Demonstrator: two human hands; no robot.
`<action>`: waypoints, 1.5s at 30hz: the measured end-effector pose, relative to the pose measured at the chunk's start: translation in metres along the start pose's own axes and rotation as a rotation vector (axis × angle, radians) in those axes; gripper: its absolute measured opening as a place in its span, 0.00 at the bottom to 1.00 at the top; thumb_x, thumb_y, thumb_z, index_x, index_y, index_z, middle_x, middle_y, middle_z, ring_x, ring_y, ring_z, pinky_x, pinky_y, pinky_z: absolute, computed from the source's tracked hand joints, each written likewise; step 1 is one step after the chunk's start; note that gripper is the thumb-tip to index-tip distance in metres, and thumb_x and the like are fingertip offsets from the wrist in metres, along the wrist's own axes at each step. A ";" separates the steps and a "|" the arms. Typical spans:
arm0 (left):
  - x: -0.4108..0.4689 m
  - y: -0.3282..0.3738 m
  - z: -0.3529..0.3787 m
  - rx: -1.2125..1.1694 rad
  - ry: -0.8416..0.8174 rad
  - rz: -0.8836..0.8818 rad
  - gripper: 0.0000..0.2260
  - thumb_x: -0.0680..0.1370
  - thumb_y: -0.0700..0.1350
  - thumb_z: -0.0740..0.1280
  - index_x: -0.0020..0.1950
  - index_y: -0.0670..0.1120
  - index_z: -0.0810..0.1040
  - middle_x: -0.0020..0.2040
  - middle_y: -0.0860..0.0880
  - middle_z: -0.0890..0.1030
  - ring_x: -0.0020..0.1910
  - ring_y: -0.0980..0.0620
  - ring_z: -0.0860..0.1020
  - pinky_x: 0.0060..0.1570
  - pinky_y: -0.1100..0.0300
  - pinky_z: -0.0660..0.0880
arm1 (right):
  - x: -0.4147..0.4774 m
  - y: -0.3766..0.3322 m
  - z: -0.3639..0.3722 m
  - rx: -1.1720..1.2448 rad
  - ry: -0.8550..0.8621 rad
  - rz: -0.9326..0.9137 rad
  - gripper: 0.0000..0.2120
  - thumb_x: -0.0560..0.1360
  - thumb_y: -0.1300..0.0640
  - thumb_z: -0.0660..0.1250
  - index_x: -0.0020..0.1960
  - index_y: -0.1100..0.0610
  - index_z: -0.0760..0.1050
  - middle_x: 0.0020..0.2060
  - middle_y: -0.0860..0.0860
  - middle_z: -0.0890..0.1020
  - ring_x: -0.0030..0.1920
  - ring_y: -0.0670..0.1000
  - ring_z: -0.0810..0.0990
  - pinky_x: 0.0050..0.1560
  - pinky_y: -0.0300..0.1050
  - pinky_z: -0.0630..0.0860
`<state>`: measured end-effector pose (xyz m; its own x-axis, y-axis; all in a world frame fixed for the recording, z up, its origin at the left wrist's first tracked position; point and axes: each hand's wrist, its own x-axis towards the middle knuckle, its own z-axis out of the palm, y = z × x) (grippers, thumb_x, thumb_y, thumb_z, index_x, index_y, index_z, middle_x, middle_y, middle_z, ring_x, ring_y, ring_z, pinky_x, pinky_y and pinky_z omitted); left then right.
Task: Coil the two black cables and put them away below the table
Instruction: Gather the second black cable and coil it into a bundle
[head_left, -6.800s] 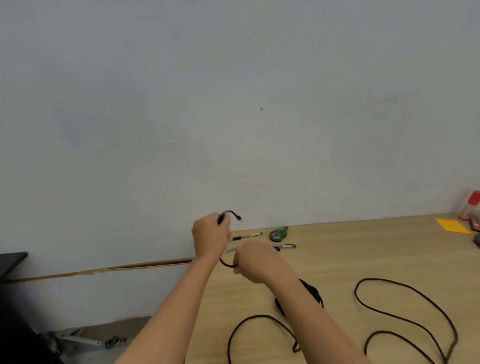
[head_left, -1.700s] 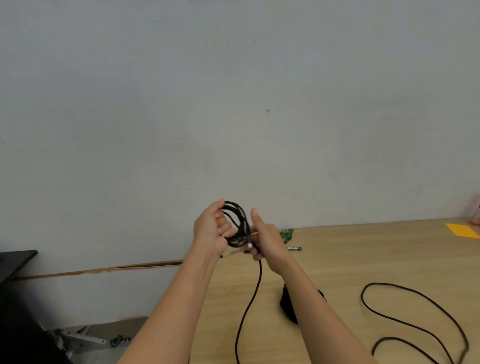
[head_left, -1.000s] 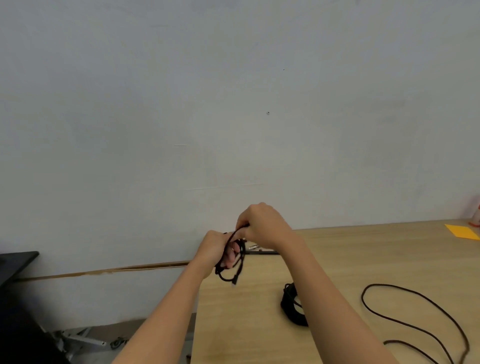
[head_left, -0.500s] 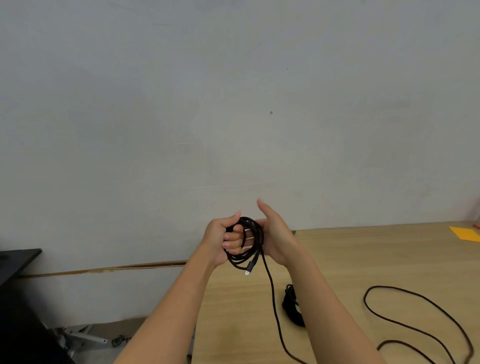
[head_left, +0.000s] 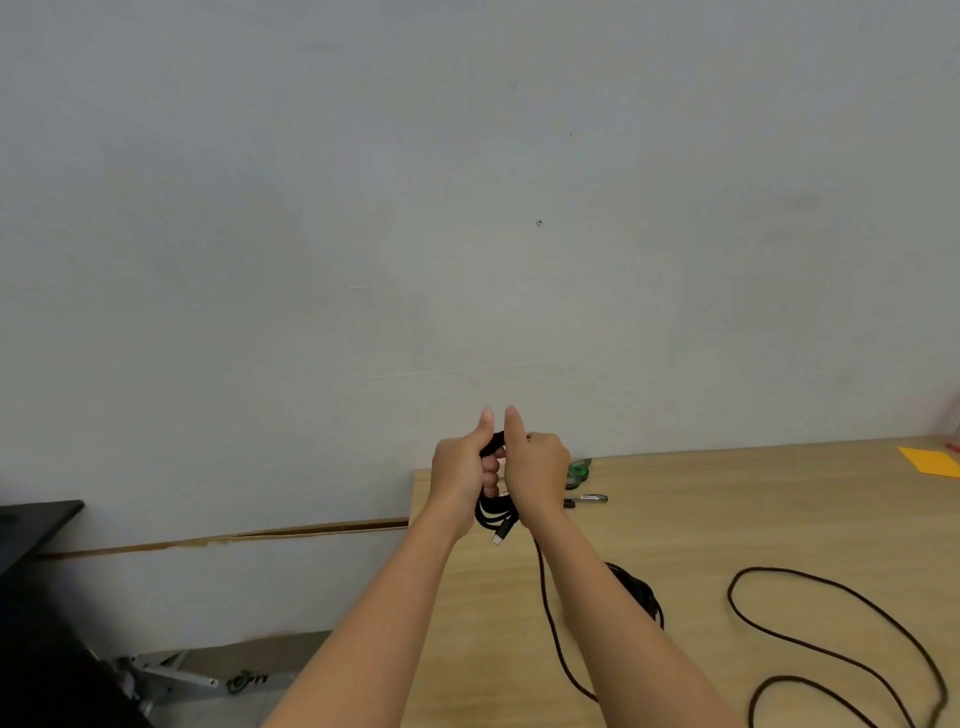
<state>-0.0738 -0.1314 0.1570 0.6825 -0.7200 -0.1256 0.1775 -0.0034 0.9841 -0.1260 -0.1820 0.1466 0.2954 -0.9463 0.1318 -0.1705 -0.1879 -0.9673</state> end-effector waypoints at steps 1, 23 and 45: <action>0.001 0.000 0.000 -0.005 0.021 -0.004 0.21 0.79 0.51 0.63 0.29 0.42 0.71 0.18 0.54 0.65 0.17 0.57 0.60 0.20 0.65 0.59 | 0.001 0.000 -0.001 0.059 -0.032 0.040 0.27 0.79 0.47 0.59 0.25 0.59 0.64 0.21 0.49 0.67 0.24 0.48 0.64 0.29 0.42 0.61; 0.001 -0.050 -0.025 -0.179 -0.368 -0.183 0.26 0.79 0.63 0.49 0.59 0.46 0.76 0.61 0.47 0.78 0.57 0.50 0.72 0.53 0.51 0.64 | 0.017 -0.023 -0.021 0.521 0.050 0.348 0.17 0.75 0.50 0.66 0.33 0.58 0.68 0.28 0.51 0.69 0.24 0.51 0.63 0.32 0.46 0.66; 0.019 0.001 -0.031 -0.156 -0.432 -0.319 0.21 0.80 0.50 0.54 0.69 0.39 0.65 0.50 0.41 0.79 0.46 0.42 0.80 0.43 0.49 0.79 | 0.004 0.002 -0.023 0.148 -0.365 0.232 0.18 0.75 0.47 0.66 0.38 0.62 0.74 0.29 0.56 0.73 0.24 0.51 0.71 0.22 0.40 0.67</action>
<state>-0.0383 -0.1234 0.1518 0.2313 -0.9189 -0.3195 0.4531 -0.1889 0.8712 -0.1472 -0.1919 0.1500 0.5814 -0.7994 -0.1514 -0.1430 0.0828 -0.9863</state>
